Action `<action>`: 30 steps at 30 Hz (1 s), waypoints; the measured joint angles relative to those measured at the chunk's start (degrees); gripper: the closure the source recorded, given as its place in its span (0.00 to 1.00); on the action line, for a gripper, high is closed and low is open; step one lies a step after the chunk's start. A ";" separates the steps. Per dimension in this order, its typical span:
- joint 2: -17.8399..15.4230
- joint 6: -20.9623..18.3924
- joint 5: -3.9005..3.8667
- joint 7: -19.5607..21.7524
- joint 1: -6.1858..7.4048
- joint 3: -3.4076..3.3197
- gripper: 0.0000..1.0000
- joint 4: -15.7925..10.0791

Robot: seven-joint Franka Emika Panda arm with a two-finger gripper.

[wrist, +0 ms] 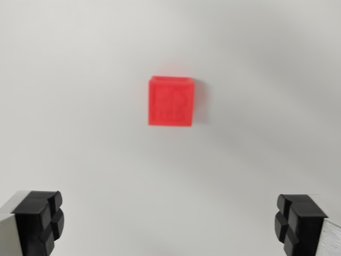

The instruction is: Destack cube

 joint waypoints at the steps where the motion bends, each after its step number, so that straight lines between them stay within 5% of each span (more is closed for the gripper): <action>1: -0.16 -0.42 0.01 -0.02 0.00 0.00 0.00 0.25; 30: -1.40 -4.28 0.08 -0.16 0.00 0.01 0.00 2.81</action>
